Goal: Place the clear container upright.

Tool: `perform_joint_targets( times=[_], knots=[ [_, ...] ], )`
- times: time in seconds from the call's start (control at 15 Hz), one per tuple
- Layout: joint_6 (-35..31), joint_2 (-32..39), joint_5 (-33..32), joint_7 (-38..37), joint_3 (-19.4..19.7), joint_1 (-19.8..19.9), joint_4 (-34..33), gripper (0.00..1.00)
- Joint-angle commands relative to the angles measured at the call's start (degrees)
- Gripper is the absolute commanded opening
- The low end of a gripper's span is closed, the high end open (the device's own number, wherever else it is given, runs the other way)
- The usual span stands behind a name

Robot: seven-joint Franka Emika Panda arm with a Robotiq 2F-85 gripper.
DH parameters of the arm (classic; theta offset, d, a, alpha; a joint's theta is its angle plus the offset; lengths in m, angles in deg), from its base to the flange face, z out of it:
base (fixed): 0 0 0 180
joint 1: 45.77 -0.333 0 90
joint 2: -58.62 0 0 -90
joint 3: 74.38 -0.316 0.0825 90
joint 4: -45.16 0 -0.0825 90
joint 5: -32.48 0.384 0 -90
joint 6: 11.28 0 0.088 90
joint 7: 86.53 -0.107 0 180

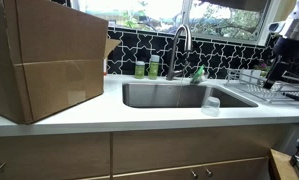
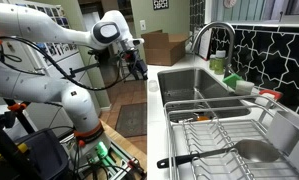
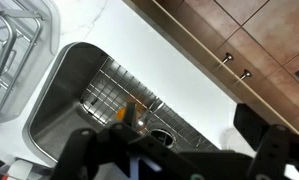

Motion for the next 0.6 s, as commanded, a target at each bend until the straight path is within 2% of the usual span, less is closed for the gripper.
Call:
perform_joint_targets(
  times=[0.0,0.2,0.53],
  knots=[
    [0.4,0.1,-0.6,-0.5,0.6,-0.8,0.1,1.00],
    [0.4,0.3,-0.5,-0.5,0.6,-0.8,0.7,1.00],
    [-2.7,11.8,4.9,-1.7,1.3,-3.6,-5.3,1.00]
  ],
)
